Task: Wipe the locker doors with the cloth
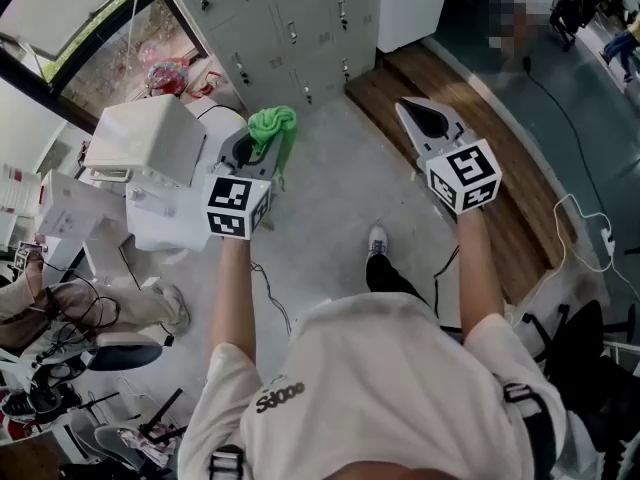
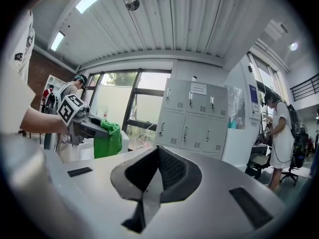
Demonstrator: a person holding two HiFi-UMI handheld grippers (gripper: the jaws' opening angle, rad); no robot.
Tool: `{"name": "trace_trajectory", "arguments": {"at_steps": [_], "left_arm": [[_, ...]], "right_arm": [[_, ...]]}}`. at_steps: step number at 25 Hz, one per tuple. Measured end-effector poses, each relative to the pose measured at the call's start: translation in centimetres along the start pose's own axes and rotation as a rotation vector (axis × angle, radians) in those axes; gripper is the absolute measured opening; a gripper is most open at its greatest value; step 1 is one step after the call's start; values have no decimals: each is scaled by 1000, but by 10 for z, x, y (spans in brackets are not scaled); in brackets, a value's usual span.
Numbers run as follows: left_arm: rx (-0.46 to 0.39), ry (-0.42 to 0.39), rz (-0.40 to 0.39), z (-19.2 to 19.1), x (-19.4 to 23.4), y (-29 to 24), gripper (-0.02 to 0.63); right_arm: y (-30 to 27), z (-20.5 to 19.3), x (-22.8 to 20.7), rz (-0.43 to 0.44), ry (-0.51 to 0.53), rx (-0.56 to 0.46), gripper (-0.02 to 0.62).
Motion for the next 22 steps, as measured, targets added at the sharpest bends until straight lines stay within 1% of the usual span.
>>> {"name": "trace_trajectory", "arguments": {"at_steps": [3, 6, 11, 14, 17, 22], "left_arm": [[7, 30, 33, 21, 13, -64, 94], [10, 28, 61, 42, 21, -119, 94], [15, 46, 110, 62, 34, -187, 94], [32, 53, 126, 65, 41, -218, 94], [34, 67, 130, 67, 49, -242, 94], [49, 75, 128, 65, 75, -276, 94]], "right_arm": [[-39, -18, -66, 24, 1, 4, 9], [-71, -33, -123, 41, 11, 7, 9], [-115, -59, -192, 42, -17, 0, 9], [-136, -71, -218, 72, -40, 2, 9], [-156, -81, -235, 95, -38, 8, 9], [-191, -94, -248, 114, -48, 17, 9]]}}
Point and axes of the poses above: the fingertips, and each gripper's own axes: y backward along the fingers, x to its left, z out of its top, the point moved 9 cm from there along y, backward along the fingers, and after that the axes turned 9 degrees about y, right-handed, at the moved point
